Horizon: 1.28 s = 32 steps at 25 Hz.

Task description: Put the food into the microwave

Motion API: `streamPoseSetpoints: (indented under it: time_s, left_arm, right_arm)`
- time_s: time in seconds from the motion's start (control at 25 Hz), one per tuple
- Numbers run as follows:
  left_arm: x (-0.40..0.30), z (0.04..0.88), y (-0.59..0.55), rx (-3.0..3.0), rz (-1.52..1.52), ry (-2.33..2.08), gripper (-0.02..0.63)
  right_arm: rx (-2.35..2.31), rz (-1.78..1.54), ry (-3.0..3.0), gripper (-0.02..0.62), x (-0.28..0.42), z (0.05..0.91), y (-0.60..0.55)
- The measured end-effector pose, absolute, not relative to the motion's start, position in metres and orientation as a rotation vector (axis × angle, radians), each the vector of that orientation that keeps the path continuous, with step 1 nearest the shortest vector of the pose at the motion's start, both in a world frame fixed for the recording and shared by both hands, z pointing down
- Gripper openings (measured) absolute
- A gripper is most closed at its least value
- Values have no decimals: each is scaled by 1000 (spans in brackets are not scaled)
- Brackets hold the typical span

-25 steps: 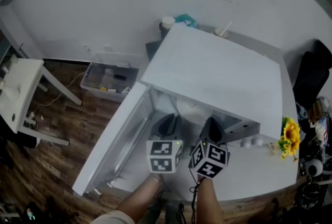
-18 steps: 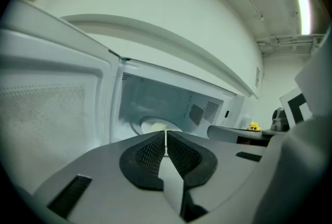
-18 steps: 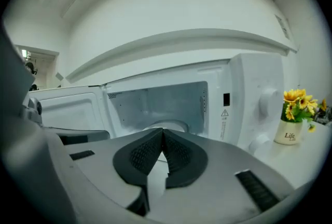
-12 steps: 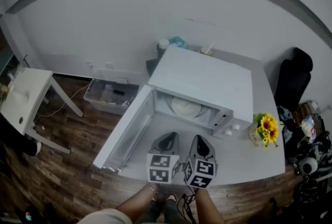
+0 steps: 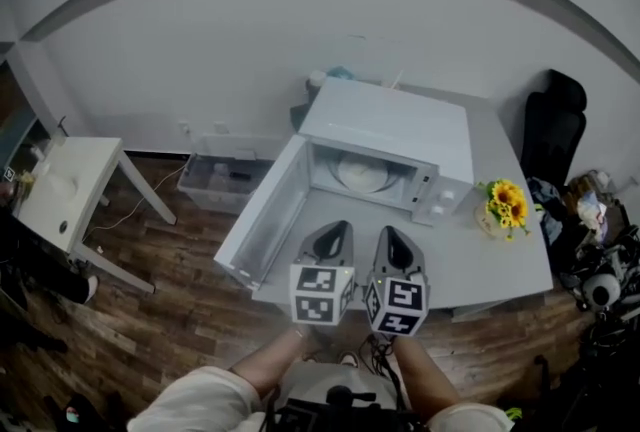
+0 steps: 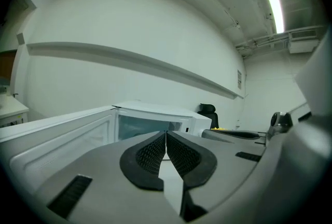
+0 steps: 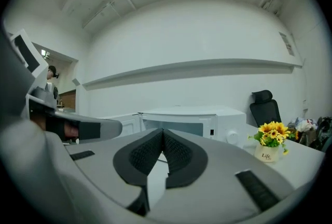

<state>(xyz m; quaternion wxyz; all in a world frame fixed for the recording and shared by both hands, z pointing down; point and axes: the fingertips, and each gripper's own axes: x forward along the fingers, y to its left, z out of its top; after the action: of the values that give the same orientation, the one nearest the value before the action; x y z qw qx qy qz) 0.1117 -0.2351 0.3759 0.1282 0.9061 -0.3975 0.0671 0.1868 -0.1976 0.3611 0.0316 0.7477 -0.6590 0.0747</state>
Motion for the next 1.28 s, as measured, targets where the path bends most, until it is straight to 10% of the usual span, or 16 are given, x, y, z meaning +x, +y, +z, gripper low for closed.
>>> streamPoseSetpoints:
  time_s: [1.28]
  left_arm:
    - [111,355,-214,2634,136,-1264,18]
  right_arm:
    - [2237,178,-2076,17,188,349,-176]
